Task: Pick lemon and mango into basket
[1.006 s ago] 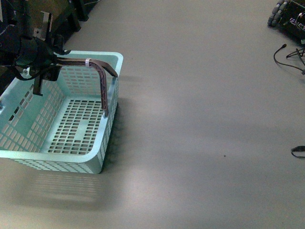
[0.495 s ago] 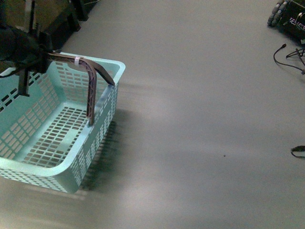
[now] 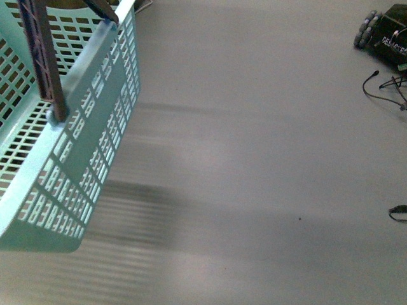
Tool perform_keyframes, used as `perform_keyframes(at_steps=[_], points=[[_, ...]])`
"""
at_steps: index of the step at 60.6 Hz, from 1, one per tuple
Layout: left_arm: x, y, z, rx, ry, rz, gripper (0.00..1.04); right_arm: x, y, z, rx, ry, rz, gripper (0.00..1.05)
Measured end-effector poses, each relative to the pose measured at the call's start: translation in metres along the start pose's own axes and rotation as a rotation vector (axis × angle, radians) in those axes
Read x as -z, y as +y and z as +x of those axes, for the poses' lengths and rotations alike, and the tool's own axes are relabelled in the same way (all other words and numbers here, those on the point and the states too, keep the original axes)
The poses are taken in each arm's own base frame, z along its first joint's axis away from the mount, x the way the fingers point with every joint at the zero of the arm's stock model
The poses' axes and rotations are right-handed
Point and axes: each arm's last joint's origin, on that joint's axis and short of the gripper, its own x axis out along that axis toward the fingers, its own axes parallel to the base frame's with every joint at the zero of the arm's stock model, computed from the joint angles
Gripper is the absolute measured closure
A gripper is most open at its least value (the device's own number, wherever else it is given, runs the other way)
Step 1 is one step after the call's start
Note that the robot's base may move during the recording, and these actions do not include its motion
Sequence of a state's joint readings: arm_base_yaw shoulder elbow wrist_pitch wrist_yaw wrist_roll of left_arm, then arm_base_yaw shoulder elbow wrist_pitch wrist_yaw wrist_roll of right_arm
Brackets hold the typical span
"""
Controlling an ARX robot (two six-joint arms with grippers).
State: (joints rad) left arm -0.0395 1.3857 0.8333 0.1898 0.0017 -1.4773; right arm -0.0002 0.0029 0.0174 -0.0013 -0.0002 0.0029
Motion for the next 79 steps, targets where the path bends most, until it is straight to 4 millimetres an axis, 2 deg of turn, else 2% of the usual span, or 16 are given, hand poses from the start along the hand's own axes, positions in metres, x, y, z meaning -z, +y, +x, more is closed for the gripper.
perform_keyframes(at_steps=[14, 21, 79], points=[[0.011, -0.029, -0.057, 0.092, 0.024, -0.006, 1.00, 0.000, 0.000, 0.000, 0.000, 0.000, 0.000, 0.09], [0.015, -0.034, -0.070, 0.125, 0.042, -0.010, 1.00, 0.000, 0.000, 0.000, 0.000, 0.000, 0.000, 0.09], [0.016, -0.028, -0.068, 0.100, 0.038, -0.013, 1.00, 0.000, 0.000, 0.000, 0.000, 0.000, 0.000, 0.09]])
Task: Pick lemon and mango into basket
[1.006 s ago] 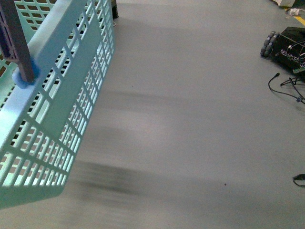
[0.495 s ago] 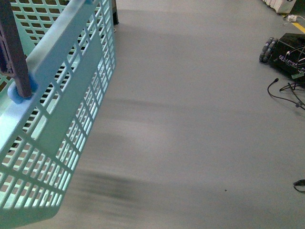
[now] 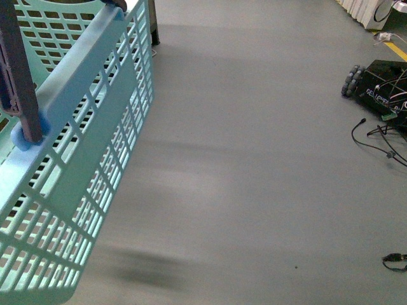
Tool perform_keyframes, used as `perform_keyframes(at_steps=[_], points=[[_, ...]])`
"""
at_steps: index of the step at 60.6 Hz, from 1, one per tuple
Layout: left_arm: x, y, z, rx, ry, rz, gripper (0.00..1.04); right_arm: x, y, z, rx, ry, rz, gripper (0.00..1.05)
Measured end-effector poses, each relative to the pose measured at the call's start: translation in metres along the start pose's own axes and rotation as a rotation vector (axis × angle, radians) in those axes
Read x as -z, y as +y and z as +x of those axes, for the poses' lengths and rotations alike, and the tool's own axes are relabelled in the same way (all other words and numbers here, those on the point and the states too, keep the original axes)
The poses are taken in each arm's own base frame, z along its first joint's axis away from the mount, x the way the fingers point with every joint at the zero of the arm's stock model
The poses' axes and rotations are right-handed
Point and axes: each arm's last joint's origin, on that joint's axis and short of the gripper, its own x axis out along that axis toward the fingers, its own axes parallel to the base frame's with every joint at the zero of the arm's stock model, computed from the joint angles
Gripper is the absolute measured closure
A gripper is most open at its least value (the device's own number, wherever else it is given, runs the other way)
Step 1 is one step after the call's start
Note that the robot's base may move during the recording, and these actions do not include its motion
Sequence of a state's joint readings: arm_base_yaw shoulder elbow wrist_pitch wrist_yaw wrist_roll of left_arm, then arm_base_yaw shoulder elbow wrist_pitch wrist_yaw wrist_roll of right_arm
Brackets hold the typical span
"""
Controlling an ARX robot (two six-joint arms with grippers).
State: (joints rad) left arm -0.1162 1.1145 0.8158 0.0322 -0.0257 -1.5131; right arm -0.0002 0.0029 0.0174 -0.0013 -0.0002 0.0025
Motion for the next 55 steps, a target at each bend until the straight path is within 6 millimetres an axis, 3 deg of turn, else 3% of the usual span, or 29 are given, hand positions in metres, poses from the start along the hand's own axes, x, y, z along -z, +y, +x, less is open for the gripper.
perform_keyframes(at_steps=[55], points=[[-0.0001, 0.0000, 0.0000, 0.000, 0.000, 0.000, 1.00, 0.0000, 0.0000, 0.0000, 0.000, 0.000, 0.000, 0.09]])
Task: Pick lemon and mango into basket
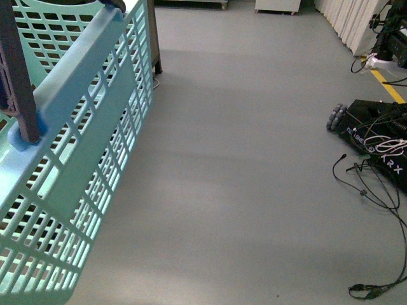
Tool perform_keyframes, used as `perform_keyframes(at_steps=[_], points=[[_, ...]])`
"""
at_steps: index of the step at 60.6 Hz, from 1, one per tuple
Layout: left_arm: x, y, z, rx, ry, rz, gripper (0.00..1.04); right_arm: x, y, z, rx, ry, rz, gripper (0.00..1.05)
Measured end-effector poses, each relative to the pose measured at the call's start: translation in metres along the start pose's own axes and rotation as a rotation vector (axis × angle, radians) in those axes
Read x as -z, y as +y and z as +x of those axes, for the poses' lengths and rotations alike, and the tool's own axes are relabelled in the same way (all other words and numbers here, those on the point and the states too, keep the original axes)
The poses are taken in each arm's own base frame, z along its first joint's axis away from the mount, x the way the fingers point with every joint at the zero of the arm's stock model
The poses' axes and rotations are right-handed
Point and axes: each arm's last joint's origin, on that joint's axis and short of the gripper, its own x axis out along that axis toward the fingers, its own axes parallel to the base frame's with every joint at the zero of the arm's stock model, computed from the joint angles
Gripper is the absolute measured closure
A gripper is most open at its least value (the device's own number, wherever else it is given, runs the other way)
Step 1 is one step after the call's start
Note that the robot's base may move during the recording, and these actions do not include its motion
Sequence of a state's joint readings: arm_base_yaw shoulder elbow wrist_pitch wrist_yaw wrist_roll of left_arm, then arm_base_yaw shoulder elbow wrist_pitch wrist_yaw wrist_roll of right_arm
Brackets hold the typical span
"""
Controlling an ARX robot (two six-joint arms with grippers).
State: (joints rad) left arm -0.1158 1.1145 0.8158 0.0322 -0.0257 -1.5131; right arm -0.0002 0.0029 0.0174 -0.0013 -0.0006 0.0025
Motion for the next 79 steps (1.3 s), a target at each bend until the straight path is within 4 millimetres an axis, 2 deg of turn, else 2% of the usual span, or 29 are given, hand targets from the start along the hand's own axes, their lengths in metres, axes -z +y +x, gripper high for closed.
perform_keyframes(at_steps=[79], points=[[0.0001, -0.0001, -0.0001, 0.000, 0.000, 0.000, 1.00, 0.0000, 0.0000, 0.0000, 0.001, 0.000, 0.000, 0.09]])
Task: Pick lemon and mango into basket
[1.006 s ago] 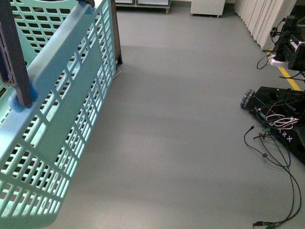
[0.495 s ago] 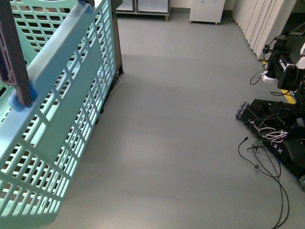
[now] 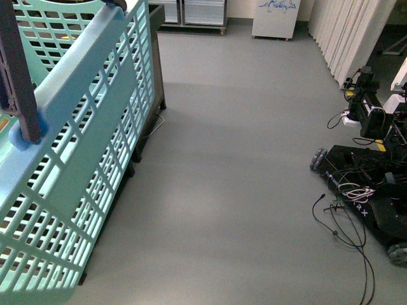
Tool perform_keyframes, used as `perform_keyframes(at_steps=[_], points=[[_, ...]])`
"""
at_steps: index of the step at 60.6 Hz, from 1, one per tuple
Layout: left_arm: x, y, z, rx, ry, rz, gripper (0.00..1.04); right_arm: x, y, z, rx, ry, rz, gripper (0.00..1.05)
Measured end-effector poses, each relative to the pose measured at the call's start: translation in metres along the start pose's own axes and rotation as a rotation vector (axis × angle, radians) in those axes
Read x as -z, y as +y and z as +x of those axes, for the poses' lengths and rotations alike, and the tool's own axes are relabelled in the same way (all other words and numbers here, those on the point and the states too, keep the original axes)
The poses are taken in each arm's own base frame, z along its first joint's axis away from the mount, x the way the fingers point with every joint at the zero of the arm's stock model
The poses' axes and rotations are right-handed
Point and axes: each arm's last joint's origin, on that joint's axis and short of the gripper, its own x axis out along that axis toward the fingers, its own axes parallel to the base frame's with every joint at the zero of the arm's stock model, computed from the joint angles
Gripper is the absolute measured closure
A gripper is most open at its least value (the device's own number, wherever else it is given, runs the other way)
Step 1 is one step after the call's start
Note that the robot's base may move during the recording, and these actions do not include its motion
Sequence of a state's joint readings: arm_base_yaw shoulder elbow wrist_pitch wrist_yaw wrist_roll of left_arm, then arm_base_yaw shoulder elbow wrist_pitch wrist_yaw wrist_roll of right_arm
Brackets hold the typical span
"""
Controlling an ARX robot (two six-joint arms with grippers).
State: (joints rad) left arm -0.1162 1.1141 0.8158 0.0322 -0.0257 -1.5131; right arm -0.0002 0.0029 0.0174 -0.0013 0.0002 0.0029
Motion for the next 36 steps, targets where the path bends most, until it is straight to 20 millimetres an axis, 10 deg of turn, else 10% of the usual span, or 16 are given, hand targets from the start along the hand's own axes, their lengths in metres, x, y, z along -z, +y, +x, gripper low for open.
perform_keyframes(at_steps=[36], points=[[0.0008, 0.0005, 0.0003, -0.002, 0.005, -0.002, 1.00, 0.0001, 0.0000, 0.0001, 0.002, 0.002, 0.000, 0.09]])
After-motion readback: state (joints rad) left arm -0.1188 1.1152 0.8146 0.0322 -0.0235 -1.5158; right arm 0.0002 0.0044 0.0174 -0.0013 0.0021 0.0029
